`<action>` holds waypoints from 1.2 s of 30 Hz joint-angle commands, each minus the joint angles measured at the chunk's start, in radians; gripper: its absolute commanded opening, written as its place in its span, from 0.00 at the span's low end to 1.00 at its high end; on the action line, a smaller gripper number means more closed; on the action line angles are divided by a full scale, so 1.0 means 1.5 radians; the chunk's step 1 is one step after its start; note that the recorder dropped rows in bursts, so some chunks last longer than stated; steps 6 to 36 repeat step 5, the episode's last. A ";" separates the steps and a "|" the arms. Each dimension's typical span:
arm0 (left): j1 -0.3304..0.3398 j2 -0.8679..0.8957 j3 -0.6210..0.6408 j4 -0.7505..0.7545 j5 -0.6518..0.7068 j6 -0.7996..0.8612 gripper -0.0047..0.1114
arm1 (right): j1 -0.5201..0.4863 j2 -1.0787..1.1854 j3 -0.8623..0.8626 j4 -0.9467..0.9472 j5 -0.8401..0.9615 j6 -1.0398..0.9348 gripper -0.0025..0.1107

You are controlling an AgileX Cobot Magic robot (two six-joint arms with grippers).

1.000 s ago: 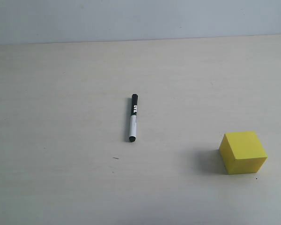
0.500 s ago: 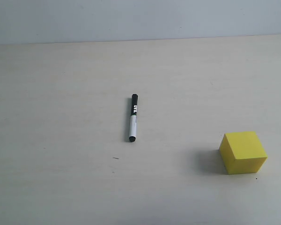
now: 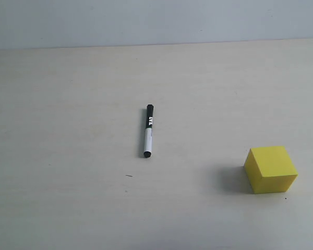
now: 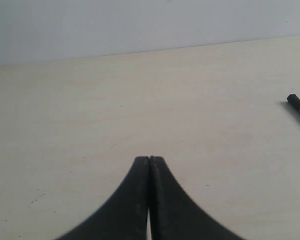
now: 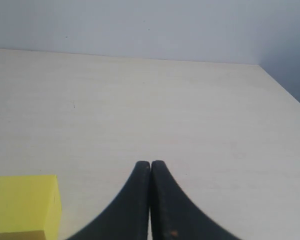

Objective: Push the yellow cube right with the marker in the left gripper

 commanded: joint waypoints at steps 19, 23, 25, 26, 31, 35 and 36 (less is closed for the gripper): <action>0.002 -0.003 0.001 0.002 -0.003 0.003 0.04 | -0.003 -0.003 0.002 0.001 -0.008 -0.005 0.02; 0.002 -0.003 0.001 0.002 -0.003 0.003 0.04 | -0.003 -0.003 0.002 0.001 -0.008 -0.005 0.02; 0.002 -0.003 0.001 0.002 -0.003 0.003 0.04 | -0.003 -0.003 0.002 0.001 -0.008 -0.005 0.02; 0.002 -0.003 0.001 0.002 -0.003 0.003 0.04 | -0.003 -0.003 0.002 0.001 -0.008 -0.005 0.02; 0.002 -0.003 0.001 0.002 -0.003 0.003 0.04 | -0.003 -0.003 0.002 0.001 -0.008 -0.005 0.02; 0.002 -0.003 0.001 0.002 -0.003 0.003 0.04 | -0.003 -0.003 0.002 0.001 -0.008 -0.005 0.02; 0.002 -0.003 0.001 0.002 -0.003 0.003 0.04 | -0.003 -0.003 0.002 0.001 -0.008 -0.005 0.02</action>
